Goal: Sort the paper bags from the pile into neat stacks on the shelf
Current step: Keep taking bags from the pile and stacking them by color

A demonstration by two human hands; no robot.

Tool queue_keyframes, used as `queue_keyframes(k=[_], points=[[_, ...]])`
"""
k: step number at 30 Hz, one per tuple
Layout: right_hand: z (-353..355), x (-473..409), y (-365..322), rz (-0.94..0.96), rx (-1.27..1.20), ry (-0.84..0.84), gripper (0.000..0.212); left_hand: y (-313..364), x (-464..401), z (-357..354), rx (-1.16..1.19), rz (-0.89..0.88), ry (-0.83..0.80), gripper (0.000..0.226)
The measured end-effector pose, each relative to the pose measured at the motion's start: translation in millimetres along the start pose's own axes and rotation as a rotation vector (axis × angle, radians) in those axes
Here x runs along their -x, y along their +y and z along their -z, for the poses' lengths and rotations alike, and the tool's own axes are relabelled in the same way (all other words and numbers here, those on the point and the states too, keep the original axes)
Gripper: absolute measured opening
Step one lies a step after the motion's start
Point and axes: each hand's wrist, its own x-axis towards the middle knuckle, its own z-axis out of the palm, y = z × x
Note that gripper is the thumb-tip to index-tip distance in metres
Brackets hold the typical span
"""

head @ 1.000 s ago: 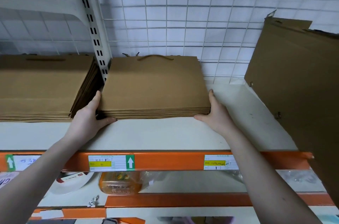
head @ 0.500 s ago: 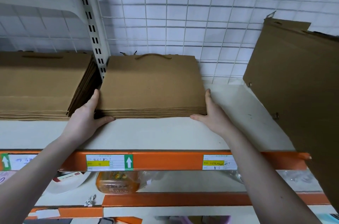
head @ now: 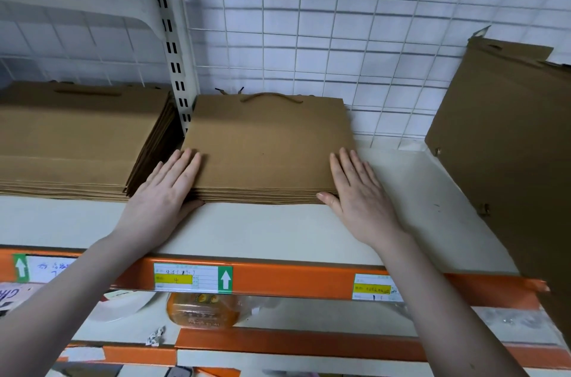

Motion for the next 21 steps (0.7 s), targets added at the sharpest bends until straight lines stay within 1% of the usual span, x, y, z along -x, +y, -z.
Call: queue_keyframes(k=[5,10,13,16,18,21], points=[[3,-4,0,-0.007,0.008,-0.045,0.076,-2,-2,-1,0.012,-0.003,-0.028,0.075],[5,-3,-1,-0.021,0.037,-0.061,0.076,-1,-3,-1,0.058,0.019,-0.036,0.077],[9,-1,-2,-0.037,0.078,-0.082,0.079,2,-4,2,0.036,0.033,-0.060,0.078],[15,0,-6,-0.063,0.102,-0.077,0.080,7,-8,9,-0.036,0.048,-0.089,0.078],[16,1,-12,-0.045,0.096,-0.064,0.079,11,-10,12,-0.070,0.057,-0.099,0.081],[13,0,-23,0.004,0.051,0.010,0.077,17,-11,11,-0.110,0.092,-0.089,0.086]])
